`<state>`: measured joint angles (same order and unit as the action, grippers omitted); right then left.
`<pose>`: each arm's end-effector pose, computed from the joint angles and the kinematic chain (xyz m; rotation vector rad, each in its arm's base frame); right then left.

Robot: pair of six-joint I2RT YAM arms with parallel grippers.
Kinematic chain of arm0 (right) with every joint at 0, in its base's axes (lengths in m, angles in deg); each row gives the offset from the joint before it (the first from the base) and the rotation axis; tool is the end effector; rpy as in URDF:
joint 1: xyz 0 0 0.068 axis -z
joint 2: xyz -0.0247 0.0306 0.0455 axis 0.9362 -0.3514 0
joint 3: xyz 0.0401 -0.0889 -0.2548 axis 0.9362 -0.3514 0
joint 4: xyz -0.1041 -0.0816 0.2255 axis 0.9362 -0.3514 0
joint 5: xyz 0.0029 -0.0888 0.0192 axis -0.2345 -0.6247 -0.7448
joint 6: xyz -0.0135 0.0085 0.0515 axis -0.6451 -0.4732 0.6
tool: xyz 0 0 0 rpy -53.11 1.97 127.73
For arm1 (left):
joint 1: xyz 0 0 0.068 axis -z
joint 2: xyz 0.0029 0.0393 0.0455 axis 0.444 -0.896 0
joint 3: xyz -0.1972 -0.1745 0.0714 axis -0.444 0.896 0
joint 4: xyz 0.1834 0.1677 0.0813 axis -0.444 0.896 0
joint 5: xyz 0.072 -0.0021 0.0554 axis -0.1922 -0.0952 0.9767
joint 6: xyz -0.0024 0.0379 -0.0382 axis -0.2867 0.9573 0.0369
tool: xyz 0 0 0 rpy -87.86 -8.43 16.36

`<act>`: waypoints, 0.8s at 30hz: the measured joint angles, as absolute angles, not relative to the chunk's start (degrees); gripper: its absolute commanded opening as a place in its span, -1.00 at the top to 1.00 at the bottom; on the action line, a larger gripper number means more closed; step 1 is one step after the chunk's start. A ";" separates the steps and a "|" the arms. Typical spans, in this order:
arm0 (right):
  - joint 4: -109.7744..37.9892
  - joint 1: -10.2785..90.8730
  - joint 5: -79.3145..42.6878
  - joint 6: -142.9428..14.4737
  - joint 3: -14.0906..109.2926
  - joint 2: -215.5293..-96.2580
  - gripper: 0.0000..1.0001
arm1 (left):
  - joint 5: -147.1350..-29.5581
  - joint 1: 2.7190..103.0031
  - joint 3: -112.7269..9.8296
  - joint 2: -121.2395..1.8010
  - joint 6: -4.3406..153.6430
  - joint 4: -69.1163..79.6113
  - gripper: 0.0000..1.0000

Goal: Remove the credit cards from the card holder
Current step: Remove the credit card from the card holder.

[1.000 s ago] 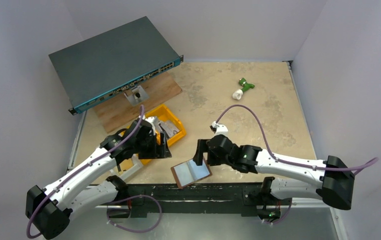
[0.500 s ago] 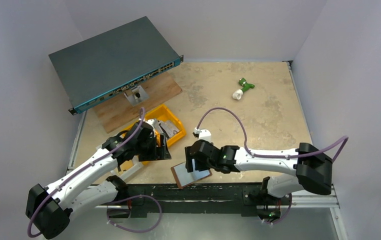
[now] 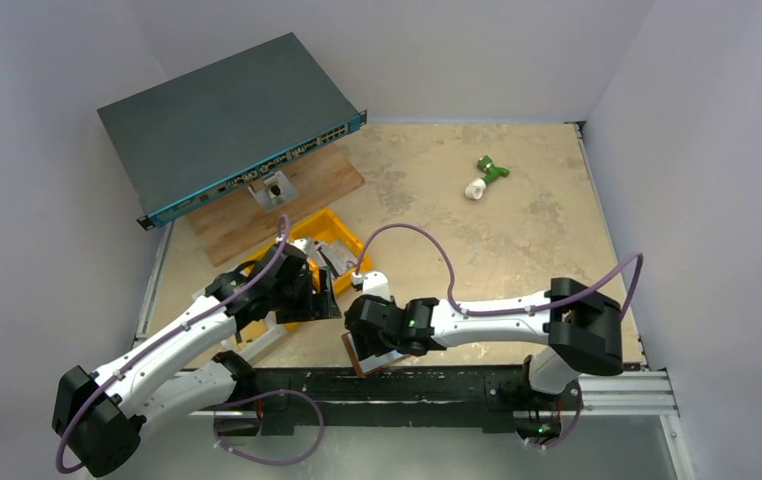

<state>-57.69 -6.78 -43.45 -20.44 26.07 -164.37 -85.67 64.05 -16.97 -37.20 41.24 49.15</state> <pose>0.0842 0.2982 0.1929 -0.4603 2.5428 0.4875 0.1345 -0.1081 0.2260 -0.1331 2.6999 -0.6280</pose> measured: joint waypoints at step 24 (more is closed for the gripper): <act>-60.64 -7.30 -42.90 -19.72 30.58 -174.08 0.23 | -84.97 64.05 -16.86 -37.17 40.25 50.07 -0.57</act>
<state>-60.64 -7.30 -42.90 -19.72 30.58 -174.08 -84.97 64.05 -16.86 -37.17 40.25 50.07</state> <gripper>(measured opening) 0.461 0.784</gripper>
